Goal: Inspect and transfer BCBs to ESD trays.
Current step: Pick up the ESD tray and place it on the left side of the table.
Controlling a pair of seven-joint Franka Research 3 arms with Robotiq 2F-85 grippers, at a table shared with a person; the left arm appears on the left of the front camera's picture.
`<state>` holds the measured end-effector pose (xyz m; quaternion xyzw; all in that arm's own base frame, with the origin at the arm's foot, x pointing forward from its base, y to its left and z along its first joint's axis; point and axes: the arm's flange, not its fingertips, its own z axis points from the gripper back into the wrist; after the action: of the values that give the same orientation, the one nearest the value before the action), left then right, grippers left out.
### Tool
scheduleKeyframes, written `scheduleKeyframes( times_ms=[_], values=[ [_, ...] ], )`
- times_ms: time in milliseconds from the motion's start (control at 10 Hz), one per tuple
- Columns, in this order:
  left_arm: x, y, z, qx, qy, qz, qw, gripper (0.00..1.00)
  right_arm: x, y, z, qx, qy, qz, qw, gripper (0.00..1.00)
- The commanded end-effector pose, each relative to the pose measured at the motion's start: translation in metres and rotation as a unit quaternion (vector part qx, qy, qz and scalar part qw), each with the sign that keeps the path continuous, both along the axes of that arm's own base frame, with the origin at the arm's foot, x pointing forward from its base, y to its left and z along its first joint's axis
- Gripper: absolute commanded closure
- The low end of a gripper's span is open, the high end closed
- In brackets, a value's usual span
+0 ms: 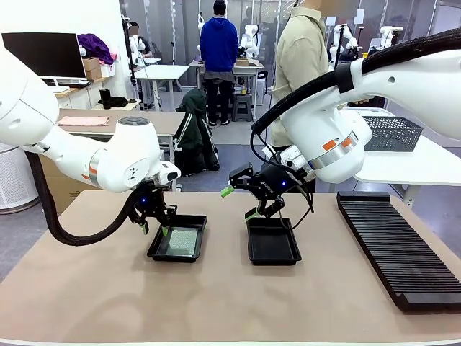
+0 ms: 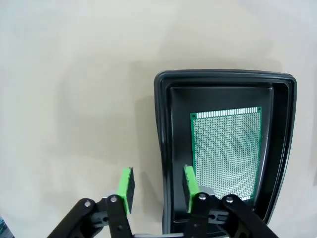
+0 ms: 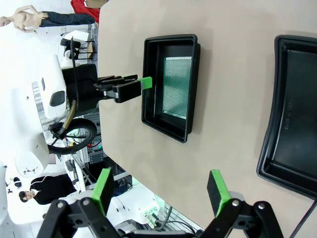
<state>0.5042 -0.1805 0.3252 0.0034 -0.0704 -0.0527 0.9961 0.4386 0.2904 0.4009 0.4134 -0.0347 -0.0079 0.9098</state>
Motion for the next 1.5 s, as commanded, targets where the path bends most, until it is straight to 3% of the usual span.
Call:
scheduleKeyframes(
  times_ms=[0,1200,1400],
  values=[
    [-0.003,-0.002,-0.001,-0.002,0.003,0.008,1.0,0.53,0.0,0.001,0.0,-0.001,0.001,-0.008,1.0,0.0],
    [0.004,-0.004,-0.017,-0.01,0.02,0.007,1.0,1.0,0.0,0.001,0.0,-0.001,0.001,-0.008,1.0,0.0],
    [0.003,-0.002,-0.015,-0.013,0.022,0.009,1.0,1.0,0.0,0.001,0.0,-0.001,0.001,-0.008,1.0,0.0]
  ],
)
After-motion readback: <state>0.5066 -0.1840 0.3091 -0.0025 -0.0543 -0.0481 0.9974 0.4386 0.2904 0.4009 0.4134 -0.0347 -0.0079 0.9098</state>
